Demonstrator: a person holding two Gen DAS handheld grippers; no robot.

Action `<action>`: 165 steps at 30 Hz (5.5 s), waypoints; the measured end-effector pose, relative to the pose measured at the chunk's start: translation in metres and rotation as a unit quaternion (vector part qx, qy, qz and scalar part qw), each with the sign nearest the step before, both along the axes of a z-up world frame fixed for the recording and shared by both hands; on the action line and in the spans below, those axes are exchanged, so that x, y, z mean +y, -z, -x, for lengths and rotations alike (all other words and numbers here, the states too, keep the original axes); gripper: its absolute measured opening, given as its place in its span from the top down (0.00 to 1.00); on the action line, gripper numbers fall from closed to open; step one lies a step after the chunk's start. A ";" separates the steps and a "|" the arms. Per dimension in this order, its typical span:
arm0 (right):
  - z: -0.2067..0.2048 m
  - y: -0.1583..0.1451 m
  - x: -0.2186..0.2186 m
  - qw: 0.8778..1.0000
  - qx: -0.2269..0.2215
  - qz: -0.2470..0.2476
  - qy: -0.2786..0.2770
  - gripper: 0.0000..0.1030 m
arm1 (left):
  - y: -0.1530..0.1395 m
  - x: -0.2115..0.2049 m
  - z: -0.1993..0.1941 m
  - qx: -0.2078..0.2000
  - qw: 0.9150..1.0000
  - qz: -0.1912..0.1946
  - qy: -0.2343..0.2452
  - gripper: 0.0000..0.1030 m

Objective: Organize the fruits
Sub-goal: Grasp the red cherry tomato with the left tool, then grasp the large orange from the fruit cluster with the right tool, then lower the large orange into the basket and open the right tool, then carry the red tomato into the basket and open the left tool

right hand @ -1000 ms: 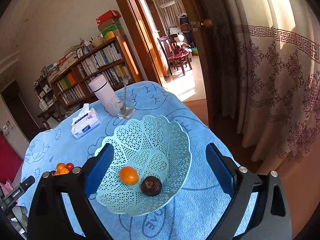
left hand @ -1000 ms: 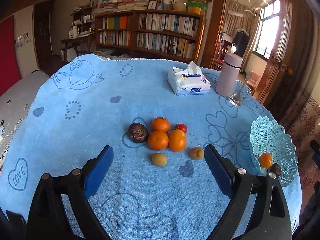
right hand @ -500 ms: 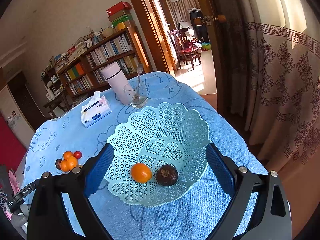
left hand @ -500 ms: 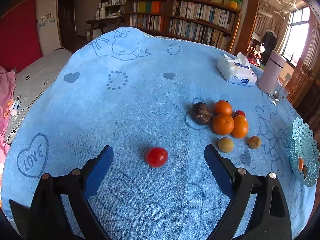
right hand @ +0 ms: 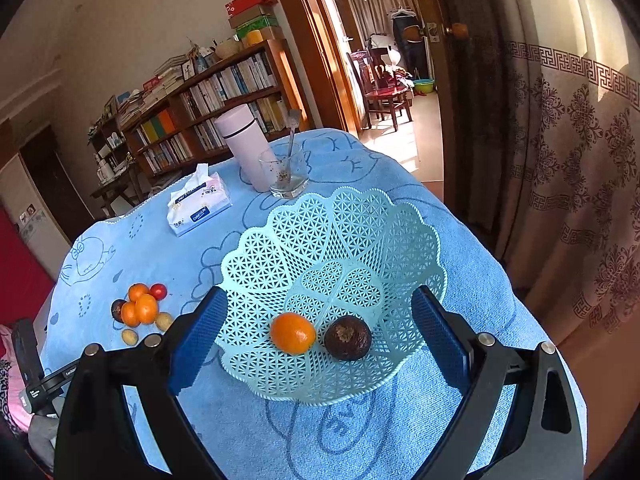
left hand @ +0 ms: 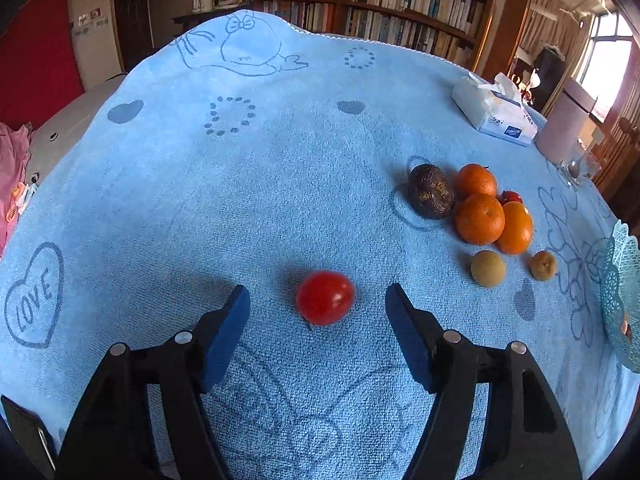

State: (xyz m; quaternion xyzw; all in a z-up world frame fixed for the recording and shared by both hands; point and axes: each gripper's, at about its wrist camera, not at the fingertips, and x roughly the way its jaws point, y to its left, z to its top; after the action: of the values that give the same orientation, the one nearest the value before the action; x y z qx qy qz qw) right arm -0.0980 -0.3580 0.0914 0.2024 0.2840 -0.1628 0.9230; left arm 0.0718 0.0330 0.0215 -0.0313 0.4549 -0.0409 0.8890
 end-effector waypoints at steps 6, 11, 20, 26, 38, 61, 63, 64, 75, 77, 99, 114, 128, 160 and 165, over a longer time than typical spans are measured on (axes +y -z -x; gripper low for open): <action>-0.002 -0.001 0.007 1.000 0.000 0.008 -0.014 0.08 | 0.004 -0.003 0.006 -0.016 1.000 -0.005 0.003 0.72; -0.007 -0.001 0.022 0.999 0.004 0.006 -0.047 0.08 | -0.007 -0.002 0.018 -0.045 0.999 -0.008 0.001 0.72; -0.061 -0.002 0.090 0.983 0.041 -0.034 -0.173 0.08 | -0.034 0.001 0.035 -0.086 0.996 -0.004 0.013 0.72; -0.131 0.013 0.135 0.963 0.100 -0.071 -0.239 0.08 | -0.035 0.008 0.040 -0.093 0.996 0.008 0.011 0.72; -0.213 0.050 0.171 0.960 0.164 -0.040 -0.222 0.37 | -0.022 0.013 0.038 -0.080 0.997 0.013 0.014 0.72; -0.222 0.061 0.203 0.954 0.163 0.016 -0.253 0.64 | -0.025 0.016 0.039 -0.079 0.997 0.021 0.013 0.72; -0.212 0.053 0.201 0.955 0.151 0.021 -0.255 0.64 | -0.024 0.015 0.039 -0.078 0.997 0.021 0.014 0.72; -0.208 0.048 0.199 0.956 0.145 0.019 -0.255 0.64 | -0.024 0.015 0.039 -0.079 0.997 0.021 0.014 0.72; -0.159 0.015 0.139 0.973 0.101 -0.014 -0.209 0.64 | -0.023 0.009 0.044 -0.076 0.997 0.024 0.025 0.72; -0.150 0.011 0.123 0.976 0.098 -0.019 -0.196 0.64 | -0.023 0.007 0.045 -0.075 0.997 0.023 0.028 0.72; -0.081 0.027 -0.019 0.991 0.104 -0.068 -0.051 0.52 | -0.023 -0.025 0.052 -0.065 0.996 0.009 0.063 0.72; -0.036 0.019 -0.040 0.998 0.044 -0.031 0.017 0.45 | -0.025 -0.056 0.058 -0.049 0.993 0.015 0.109 0.72; -0.019 0.005 -0.046 0.999 0.010 -0.023 0.032 0.37 | -0.047 -0.137 0.070 -0.053 0.978 0.018 0.199 0.72; -0.005 0.001 -0.070 0.997 -0.007 -0.066 0.049 0.33 | -0.063 -0.246 0.096 -0.084 0.946 0.056 0.307 0.26; -0.004 -0.004 -0.060 0.998 -0.012 -0.057 0.039 0.29 | -0.066 -0.225 0.088 -0.099 0.957 0.020 0.271 0.17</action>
State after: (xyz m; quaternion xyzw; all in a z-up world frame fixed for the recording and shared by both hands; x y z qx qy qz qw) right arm -0.0941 -0.4182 0.0954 0.2671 0.2734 -0.1795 0.9065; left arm -0.0159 -0.1919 0.0875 0.0797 0.3555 -0.2923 0.8842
